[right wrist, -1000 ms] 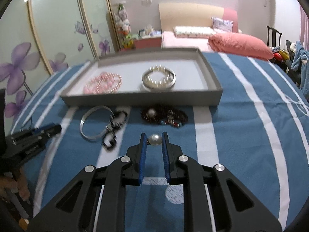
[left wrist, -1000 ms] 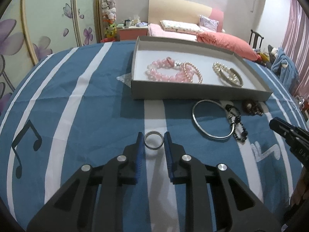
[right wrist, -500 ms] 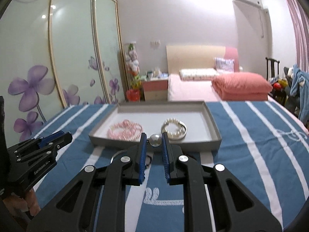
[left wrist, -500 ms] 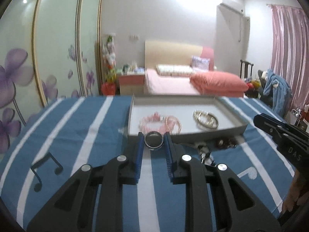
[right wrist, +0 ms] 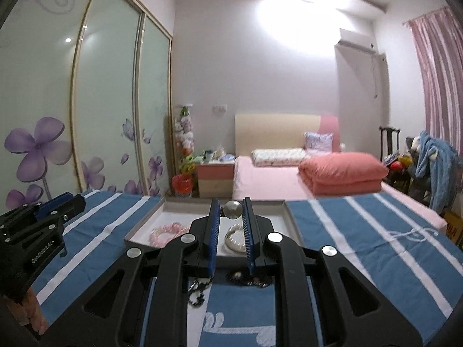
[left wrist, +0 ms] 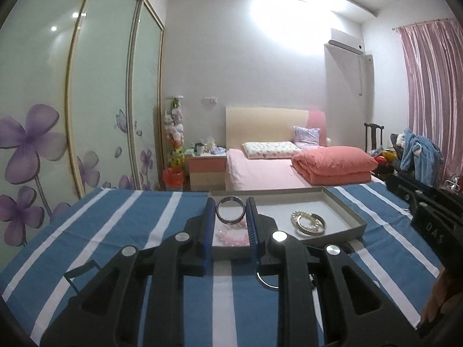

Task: Organize jewelry
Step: 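Lift the ring and the pearl and carry both over the gray tray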

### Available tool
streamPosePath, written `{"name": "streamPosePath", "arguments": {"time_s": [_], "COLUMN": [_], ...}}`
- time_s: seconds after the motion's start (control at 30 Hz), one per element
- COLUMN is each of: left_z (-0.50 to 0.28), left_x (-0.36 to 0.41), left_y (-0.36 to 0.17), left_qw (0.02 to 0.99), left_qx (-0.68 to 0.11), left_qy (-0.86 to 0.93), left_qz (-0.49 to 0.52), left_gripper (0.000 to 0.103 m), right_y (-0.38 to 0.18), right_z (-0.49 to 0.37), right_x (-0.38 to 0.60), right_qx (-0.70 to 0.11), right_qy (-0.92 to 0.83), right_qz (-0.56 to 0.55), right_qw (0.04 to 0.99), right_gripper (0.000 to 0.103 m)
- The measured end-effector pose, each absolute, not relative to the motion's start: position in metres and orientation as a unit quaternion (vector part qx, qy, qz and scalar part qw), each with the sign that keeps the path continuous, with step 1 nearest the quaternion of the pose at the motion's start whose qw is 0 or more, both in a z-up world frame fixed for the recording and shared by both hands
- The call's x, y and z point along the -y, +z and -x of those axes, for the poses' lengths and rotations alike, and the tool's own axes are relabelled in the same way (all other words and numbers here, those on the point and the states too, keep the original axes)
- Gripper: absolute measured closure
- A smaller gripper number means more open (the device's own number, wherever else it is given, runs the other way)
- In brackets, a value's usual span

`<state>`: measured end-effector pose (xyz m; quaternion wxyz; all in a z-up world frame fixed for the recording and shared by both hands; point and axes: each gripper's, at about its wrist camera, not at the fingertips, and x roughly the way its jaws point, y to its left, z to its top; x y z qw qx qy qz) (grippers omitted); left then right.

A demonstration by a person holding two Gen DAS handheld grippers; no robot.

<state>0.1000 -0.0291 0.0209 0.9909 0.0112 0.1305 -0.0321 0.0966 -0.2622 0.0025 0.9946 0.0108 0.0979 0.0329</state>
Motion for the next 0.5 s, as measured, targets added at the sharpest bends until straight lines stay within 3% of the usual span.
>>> {"name": "streamPosePath", "arguments": {"time_s": [0.5], "left_z": [-0.1015], "left_x": [0.0247], "left_y": [0.0208], "left_qw": [0.992], "left_qx": [-0.124], "left_qy": [-0.025], "left_qz": [-0.008], "left_gripper": [0.081], "right_y": [0.0004], "right_z": [-0.1], "right_x": [0.2643], "right_qx": [-0.087], "right_qy": [0.016], "right_qz": [-0.002], "right_qw": [0.996], "right_gripper": [0.086]}}
